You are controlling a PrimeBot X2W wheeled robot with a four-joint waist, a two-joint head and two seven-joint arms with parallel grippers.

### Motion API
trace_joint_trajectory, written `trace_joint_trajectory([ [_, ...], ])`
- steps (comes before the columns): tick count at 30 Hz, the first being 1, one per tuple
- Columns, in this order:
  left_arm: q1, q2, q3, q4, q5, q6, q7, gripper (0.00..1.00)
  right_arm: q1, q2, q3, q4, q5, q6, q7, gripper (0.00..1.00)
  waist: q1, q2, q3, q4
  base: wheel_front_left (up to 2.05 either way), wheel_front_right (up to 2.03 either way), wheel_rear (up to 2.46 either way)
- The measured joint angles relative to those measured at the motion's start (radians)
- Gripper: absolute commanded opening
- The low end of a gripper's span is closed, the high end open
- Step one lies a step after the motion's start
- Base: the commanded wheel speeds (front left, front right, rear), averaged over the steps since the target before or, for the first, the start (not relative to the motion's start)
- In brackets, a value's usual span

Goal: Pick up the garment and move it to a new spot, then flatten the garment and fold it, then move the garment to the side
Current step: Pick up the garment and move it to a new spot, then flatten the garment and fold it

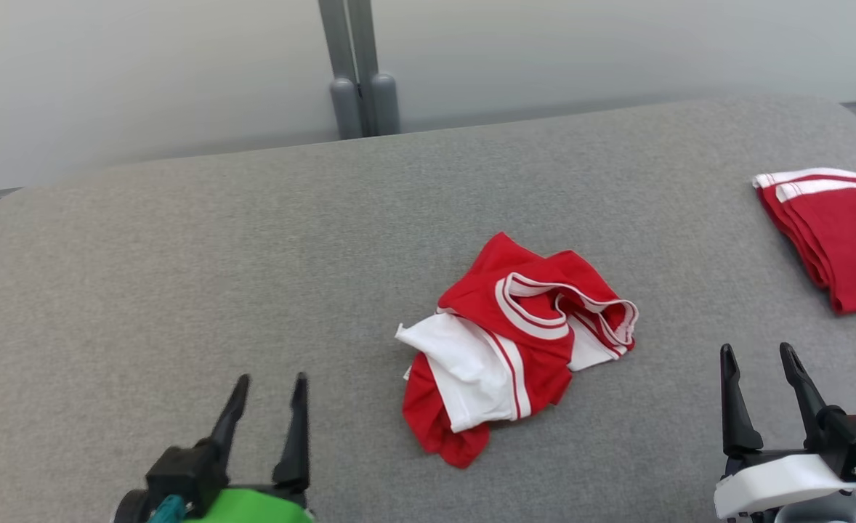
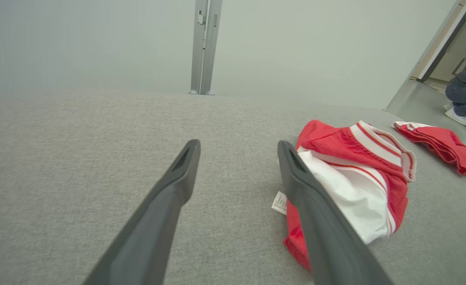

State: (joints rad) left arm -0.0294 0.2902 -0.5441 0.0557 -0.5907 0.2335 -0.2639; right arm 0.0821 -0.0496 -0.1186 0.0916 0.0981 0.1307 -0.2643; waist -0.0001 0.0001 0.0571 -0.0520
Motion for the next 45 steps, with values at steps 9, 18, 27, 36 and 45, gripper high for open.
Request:
trace_joint_trajectory([
  [9,0.185,-0.062,0.330,0.046,0.145,-0.171,0.000,1.00,0.035,0.000,-0.015,0.026,-0.030,0.000,0.000,1.00,0.0000,0.0000,-0.064,0.120,0.00,0.00,0.00],
  [18,0.214,-0.180,0.484,0.111,0.245,-0.351,0.000,1.00,0.046,0.000,-0.007,0.067,0.002,0.000,0.000,1.00,0.0000,0.0000,-0.126,0.169,0.00,0.00,0.00],
  [27,0.214,-0.205,0.495,0.112,0.276,-0.361,0.000,1.00,0.050,0.000,0.007,0.080,0.007,0.000,0.000,1.00,0.0000,0.0000,-0.132,0.152,0.00,0.00,0.00],
  [36,0.213,-0.199,0.472,0.113,0.266,-0.362,0.000,1.00,0.049,0.000,0.008,0.081,0.009,0.000,0.000,1.00,0.0000,0.0000,-0.126,0.153,0.00,0.00,0.00],
  [45,0.211,-0.195,0.461,0.120,0.262,-0.362,0.000,1.00,0.048,0.000,0.007,0.080,0.010,0.000,0.000,1.00,0.0000,0.0000,-0.121,0.161,0.00,0.00,0.00],
])
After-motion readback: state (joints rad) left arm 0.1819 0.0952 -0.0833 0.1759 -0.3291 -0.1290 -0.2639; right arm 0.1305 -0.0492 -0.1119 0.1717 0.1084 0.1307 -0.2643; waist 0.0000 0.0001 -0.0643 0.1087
